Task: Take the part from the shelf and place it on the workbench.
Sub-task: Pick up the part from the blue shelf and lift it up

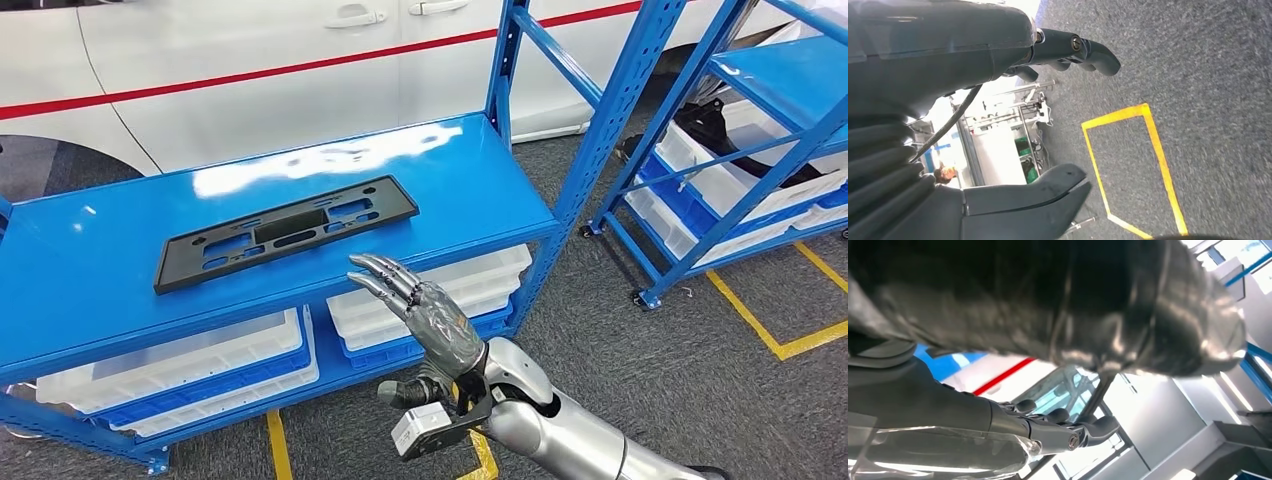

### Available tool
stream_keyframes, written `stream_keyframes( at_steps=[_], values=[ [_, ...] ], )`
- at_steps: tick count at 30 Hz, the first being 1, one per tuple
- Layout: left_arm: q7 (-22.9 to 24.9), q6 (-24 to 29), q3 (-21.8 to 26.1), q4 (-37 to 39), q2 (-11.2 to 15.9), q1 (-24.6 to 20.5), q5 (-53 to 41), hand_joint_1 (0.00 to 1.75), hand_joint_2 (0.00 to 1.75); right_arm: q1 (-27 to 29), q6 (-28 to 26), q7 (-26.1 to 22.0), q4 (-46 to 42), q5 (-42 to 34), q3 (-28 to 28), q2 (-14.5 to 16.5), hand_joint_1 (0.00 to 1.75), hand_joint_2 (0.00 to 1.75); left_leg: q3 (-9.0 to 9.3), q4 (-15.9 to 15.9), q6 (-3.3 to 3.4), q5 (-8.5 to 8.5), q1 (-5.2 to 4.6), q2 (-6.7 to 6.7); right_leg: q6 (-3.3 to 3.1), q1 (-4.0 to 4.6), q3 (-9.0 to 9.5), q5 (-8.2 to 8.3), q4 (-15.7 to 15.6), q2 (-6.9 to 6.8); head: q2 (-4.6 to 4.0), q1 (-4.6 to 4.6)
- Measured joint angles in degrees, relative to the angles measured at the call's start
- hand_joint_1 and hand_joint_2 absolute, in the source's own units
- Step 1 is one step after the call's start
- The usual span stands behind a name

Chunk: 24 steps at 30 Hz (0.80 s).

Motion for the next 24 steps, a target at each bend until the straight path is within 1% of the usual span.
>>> stream_keyframes(
  at_steps=[1, 2, 3, 4, 5, 6, 7, 8, 10, 11, 12, 13, 14, 15, 16, 17, 18, 19, 20, 21, 22, 23, 24],
  values=[
    [-0.02, -0.05, -0.02, 0.0, 0.0, 0.03, -0.02, 0.0, 1.75, 0.16, 0.01, 0.0, 0.09, -0.04, 0.02, -0.04, 0.0, 0.0, -0.06, 0.1, -0.02, -0.1, 0.03, 0.02, 0.17, -0.19, -2.2, -0.92, 3.61, -0.02, 0.0, 0.01],
    [-0.04, -0.09, -0.04, 0.0, 0.0, 0.06, -0.07, 0.0, 1.75, 0.34, 0.03, 0.01, 0.2, -0.09, 0.04, -0.08, 0.0, 0.0, -0.03, 0.25, -0.12, -0.27, 0.09, 0.0, 0.36, -0.41, -3.73, -0.84, 5.74, -0.03, 0.0, 0.02],
    [-0.08, -0.13, -0.07, 0.0, 0.0, 0.08, -0.12, 0.0, 1.75, 0.46, 0.05, 0.0, 0.3, -0.13, 0.05, -0.12, 0.0, 0.0, 0.08, 0.46, -0.32, -0.54, 0.2, -0.04, 0.57, -0.63, -4.25, 0.36, 5.77, -0.05, 0.0, 0.02],
    [-0.11, -0.16, -0.1, 0.0, -0.01, 0.08, -0.18, 0.0, 1.75, 0.5, 0.07, 0.0, 0.35, -0.15, 0.06, -0.13, 0.0, 0.0, 0.25, 0.8, -0.65, -0.96, 0.41, -0.11, 0.81, -0.88, -3.58, 2.65, 3.41, -0.1, 0.0, 0.02],
    [-0.18, -0.17, -0.16, 0.0, -0.01, 0.08, -0.26, 0.0, 1.75, 0.51, 0.09, 0.0, 0.37, -0.18, 0.07, -0.14, 0.0, 0.0, 0.4, 1.26, -1.11, -1.51, 0.63, -0.17, 1.08, -1.08, -2.27, 4.75, 0.04, -0.14, 0.0, 0.03],
    [-0.24, -0.19, -0.23, 0.03, 0.05, 0.04, -0.31, 0.0, 1.75, 0.51, 0.11, -0.01, 0.42, -0.21, 0.08, -0.14, 0.0, 0.0, 0.4, 1.85, -1.64, -2.13, 0.72, -0.24, 1.21, -1.1, -0.95, 6.15, -3.1, -0.15, -0.01, 0.05],
    [-0.3, -0.2, -0.31, 0.07, 0.1, -0.01, -0.35, 0.0, 1.75, 0.51, 0.14, -0.02, 0.46, -0.22, 0.1, -0.14, 0.0, 0.0, 0.25, 2.35, -2.15, -2.66, 0.74, -0.3, 0.92, -1.06, 0.01, 6.64, -5.32, -0.12, -0.01, 0.05],
    [-0.36, -0.21, -0.37, 0.11, 0.15, -0.08, -0.38, 0.0, 1.75, 0.54, 0.18, -0.02, 0.5, -0.23, 0.13, -0.14, 0.0, 0.0, 0.04, 2.71, -2.58, -3.06, 0.68, -0.32, 0.45, -0.93, 0.31, 6.19, -6.13, -0.05, -0.02, 0.05],
    [-0.4, -0.29, -0.48, 0.15, 0.16, -0.17, -0.38, 0.0, 1.75, 0.62, 0.28, -0.03, 0.55, -0.26, 0.18, -0.17, 0.0, 0.0, -0.1, 2.8, -3.24, -3.46, 0.63, -0.29, -0.97, -0.72, 0.15, 5.3, -6.11, 0.12, -0.02, 0.04],
    [-0.42, -0.34, -0.53, 0.15, 0.14, -0.19, -0.37, 0.0, 1.75, 0.66, 0.33, -0.03, 0.55, -0.28, 0.19, -0.2, 0.0, 0.0, -0.01, 3.04, -3.51, -3.74, 0.7, -0.24, -1.44, -0.71, 0.18, 5.1, -6.11, 0.16, -0.02, 0.05],
    [-0.42, -0.39, -0.59, 0.15, 0.13, -0.21, -0.36, 0.0, 1.75, 0.66, 0.38, -0.05, 0.54, -0.31, 0.2, -0.22, 0.0, 0.0, -0.32, 3.99, -3.74, -4.32, 0.77, -0.2, -1.89, -0.68, 0.33, 4.9, -6.1, 0.18, -0.02, 0.04],
    [-0.42, -0.42, -0.66, 0.15, 0.11, -0.24, -0.35, 0.0, 1.75, 0.63, 0.43, -0.08, 0.52, -0.35, 0.2, -0.22, 0.0, 0.0, -1.37, 6.21, -3.9, -5.4, 0.8, -0.17, -2.28, -0.67, 0.55, 4.74, -6.14, 0.13, -0.02, 0.04],
    [-0.42, -0.42, -0.72, 0.15, 0.11, -0.27, -0.34, 0.0, 1.75, 0.64, 0.46, -0.11, 0.51, -0.38, 0.2, -0.22, 0.0, 0.0, -3.2, 9.69, -3.99, -6.84, 0.79, -0.14, -2.61, -0.58, 0.77, 4.54, -6.18, 0.06, -0.02, 0.02],
    [-0.43, -0.42, -0.78, 0.15, 0.11, -0.28, -0.34, 0.0, 1.75, 0.64, 0.49, -0.14, 0.51, -0.42, 0.2, -0.22, 0.0, 0.0, -5.73, 13.94, -4.01, -8.38, 0.74, -0.14, -2.88, -0.42, 0.95, 4.34, -6.18, -0.02, -0.02, 0.02],
    [-0.43, -0.42, -0.83, 0.15, 0.11, -0.27, -0.34, 0.0, 1.75, 0.66, 0.51, -0.15, 0.52, -0.46, 0.2, -0.22, 0.0, 0.0, -8.38, 18.02, -3.94, -9.45, 0.69, -0.14, -3.12, -0.21, 1.17, 4.11, -6.17, -0.06, -0.02, 0.02],
    [-0.43, -0.42, -0.86, 0.15, 0.11, -0.24, -0.34, 0.0, 1.75, 0.67, 0.52, -0.16, 0.54, -0.48, 0.2, -0.22, 0.0, 0.0, -10.45, 20.63, -3.76, -9.48, 0.62, -0.14, -3.3, 0.02, 1.48, 3.85, -6.17, -0.04, -0.02, 0.02],
    [-0.43, -0.42, -0.87, 0.15, 0.11, -0.16, -0.34, 0.0, 1.75, 0.67, 0.55, -0.16, 0.56, -0.5, 0.2, -0.22, 0.0, 0.0, -11.55, 21.11, -3.43, -8.22, 0.5, -0.14, -3.43, 0.26, 1.91, 3.53, -6.17, 0.03, -0.02, 0.02],
    [-0.42, -0.43, -0.89, 0.15, 0.11, -0.07, -0.34, 0.0, 1.75, 0.67, 0.57, -0.16, 0.57, -0.55, 0.2, -0.22, 0.0, 0.0, -11.57, 19.3, -2.94, -5.83, 0.29, -0.15, -3.51, 0.5, 2.48, 3.18, -6.18, 0.12, -0.02, 0.02],
    [-0.4, -0.43, -0.9, 0.15, 0.11, -0.01, -0.34, 0.0, 1.75, 0.67, 0.6, -0.16, 0.57, -0.62, 0.2, -0.22, 0.0, 0.0, -10.69, 15.64, -2.25, -2.75, -0.03, -0.17, -3.53, 0.71, 3.12, 2.79, -6.21, 0.19, -0.02, 0.03],
    [-0.4, -0.42, -0.91, 0.21, 0.18, 0.06, -0.34, 0.0, 1.75, 0.66, 0.63, -0.16, 0.58, -0.71, 0.2, -0.22, 0.0, 0.0, -9.51, 12.08, -1.46, -0.44, -0.37, -0.14, -3.48, 0.93, 3.64, 2.4, -6.28, 0.2, -0.02, 0.04],
    [-0.4, -0.4, -0.92, 0.26, 0.23, 0.02, -0.34, 0.0, 1.75, 0.65, 0.67, -0.16, 0.6, -0.8, 0.2, -0.21, 0.0, 0.0, -8.37, 8.99, -0.77, 1.05, -0.69, -0.11, -3.32, 1.03, 3.99, 2.1, -6.35, 0.21, -0.02, 0.04],
    [-0.41, -0.39, -0.93, 0.32, 0.28, -0.05, -0.34, 0.0, 1.75, 0.64, 0.7, -0.17, 0.62, -0.86, 0.2, -0.21, 0.0, 0.0, -7.65, 7.09, -0.26, 1.57, -0.93, -0.08, -3.1, 1.03, 4.12, 1.92, -6.45, 0.18, -0.02, 0.04],
    [-0.42, -0.37, -0.96, 0.37, 0.32, -0.13, -0.35, 0.0, 1.75, 0.63, 0.74, -0.17, 0.64, -0.9, 0.21, -0.2, 0.0, 0.0, -7.31, 6.44, -0.02, 1.24, -1.08, -0.06, -2.82, 0.96, 4.11, 1.84, -6.62, 0.13, -0.02, 0.04]
  ],
)
